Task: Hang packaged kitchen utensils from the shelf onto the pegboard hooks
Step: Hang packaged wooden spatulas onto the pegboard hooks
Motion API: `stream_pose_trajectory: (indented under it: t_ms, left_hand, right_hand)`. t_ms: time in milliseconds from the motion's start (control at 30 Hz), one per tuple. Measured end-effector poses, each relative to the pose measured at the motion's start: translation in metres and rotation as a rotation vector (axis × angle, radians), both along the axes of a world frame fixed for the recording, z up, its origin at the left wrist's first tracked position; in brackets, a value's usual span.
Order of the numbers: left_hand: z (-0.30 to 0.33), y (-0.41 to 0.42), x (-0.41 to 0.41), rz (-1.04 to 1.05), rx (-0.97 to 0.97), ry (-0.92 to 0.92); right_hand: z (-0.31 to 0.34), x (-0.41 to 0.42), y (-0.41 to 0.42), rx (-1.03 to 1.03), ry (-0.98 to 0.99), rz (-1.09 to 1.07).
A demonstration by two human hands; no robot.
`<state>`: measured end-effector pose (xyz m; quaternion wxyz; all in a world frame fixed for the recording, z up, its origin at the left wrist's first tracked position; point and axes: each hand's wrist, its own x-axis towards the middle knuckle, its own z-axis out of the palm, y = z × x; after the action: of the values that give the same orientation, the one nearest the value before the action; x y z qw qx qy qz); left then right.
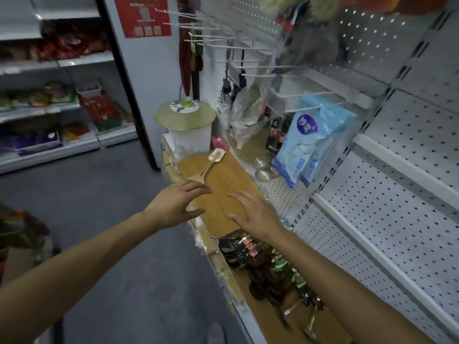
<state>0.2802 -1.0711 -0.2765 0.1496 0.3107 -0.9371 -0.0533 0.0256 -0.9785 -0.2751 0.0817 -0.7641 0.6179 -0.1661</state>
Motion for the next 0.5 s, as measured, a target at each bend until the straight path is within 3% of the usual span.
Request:
stream_pose_trajectory:
  t_ms: [267, 500]
  left_hand:
    - [-0.009, -0.087, 0.011, 0.06, 0.05, 0.001]
    - [-0.042, -0.19, 0.031, -0.005, 0.115, -0.05]
  right_hand:
    - [-0.02, 0.008, -0.099, 0.077, -0.032, 0.036]
    - [-0.045, 0.035, -0.185, 0.114, -0.054, -0.027]
